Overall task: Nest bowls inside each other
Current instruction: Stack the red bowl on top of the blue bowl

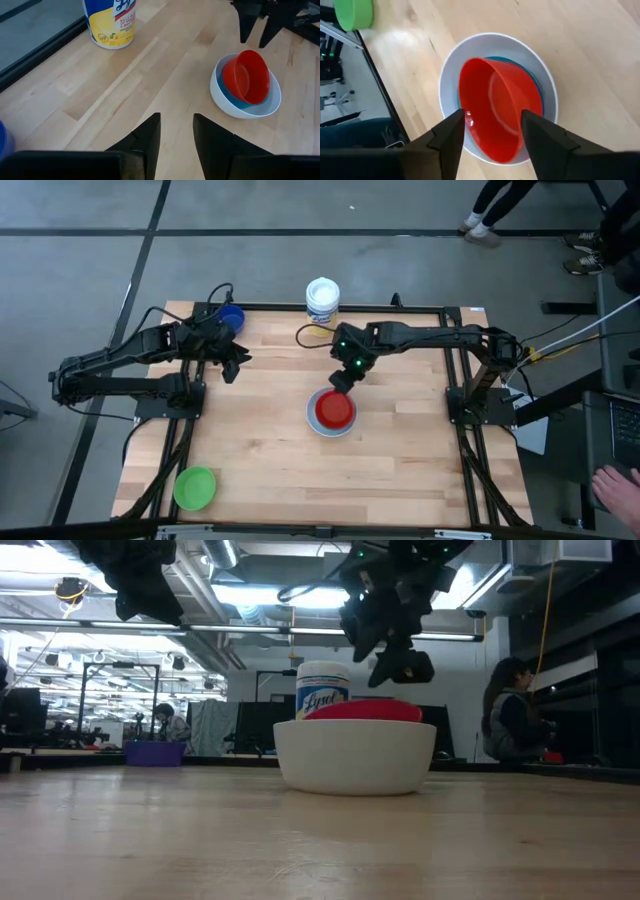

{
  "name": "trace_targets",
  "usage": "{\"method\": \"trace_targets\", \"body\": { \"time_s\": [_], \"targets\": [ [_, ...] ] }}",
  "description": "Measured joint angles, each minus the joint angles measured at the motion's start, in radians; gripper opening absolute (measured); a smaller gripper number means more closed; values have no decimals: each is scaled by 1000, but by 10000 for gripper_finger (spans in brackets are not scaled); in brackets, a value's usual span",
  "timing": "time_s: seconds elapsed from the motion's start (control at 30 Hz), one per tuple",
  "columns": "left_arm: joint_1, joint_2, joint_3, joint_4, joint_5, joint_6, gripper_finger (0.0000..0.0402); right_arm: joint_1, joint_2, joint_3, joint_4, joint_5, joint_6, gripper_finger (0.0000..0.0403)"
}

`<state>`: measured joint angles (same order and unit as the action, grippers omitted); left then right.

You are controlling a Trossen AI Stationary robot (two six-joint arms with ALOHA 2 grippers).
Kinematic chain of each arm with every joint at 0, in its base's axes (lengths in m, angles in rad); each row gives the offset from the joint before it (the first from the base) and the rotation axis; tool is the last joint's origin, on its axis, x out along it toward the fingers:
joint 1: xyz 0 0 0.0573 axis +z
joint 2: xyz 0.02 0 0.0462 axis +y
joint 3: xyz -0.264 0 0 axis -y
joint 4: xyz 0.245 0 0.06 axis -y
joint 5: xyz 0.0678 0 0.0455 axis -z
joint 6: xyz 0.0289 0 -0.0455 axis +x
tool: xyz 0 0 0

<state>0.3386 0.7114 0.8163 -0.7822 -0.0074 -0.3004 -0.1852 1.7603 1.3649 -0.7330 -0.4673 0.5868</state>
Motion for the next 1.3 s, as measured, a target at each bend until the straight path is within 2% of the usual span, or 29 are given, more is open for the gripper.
{"method": "trace_targets", "body": {
  "time_s": [0.13, 0.27, 0.37, 0.5, 0.53, 0.63, 0.83, 0.93, 1.17, 1.3],
  "targets": [
    [0, 0, 0, 0, 0, 0, 112, 1, 0, 4, -7, 32, 4, 196],
    [0, 0, 0, 0, 0, 0, 112, 1, 10, 4, -11, 38, 4, 164],
    [0, 0, 0, 0, 0, 0, 112, 2, 30, 4, -23, 53, 3, 121],
    [0, 0, 0, 0, 0, -1, 112, 2, 62, 3, -31, 78, -5, 27],
    [0, 0, 0, 0, 0, -1, 112, 2, 67, 3, -28, 78, -15, 14],
    [0, 0, 0, 0, 0, -1, 112, 2, 80, 3, -22, 50, -13, 8],
    [0, 0, 0, 0, 1, 0, 112, 22, 84, 3, 11, -77, -12, 3],
    [0, 0, 0, 0, 2, 0, 112, 23, 83, 3, 28, -77, 4, 3],
    [0, 0, 0, -1, 7, 0, 112, -17, 84, 3, 10, 3, -9, 5],
    [0, 0, 0, -1, 8, 6, 112, -21, 96, 2, -63, -49, -51, 3]
  ]
}}
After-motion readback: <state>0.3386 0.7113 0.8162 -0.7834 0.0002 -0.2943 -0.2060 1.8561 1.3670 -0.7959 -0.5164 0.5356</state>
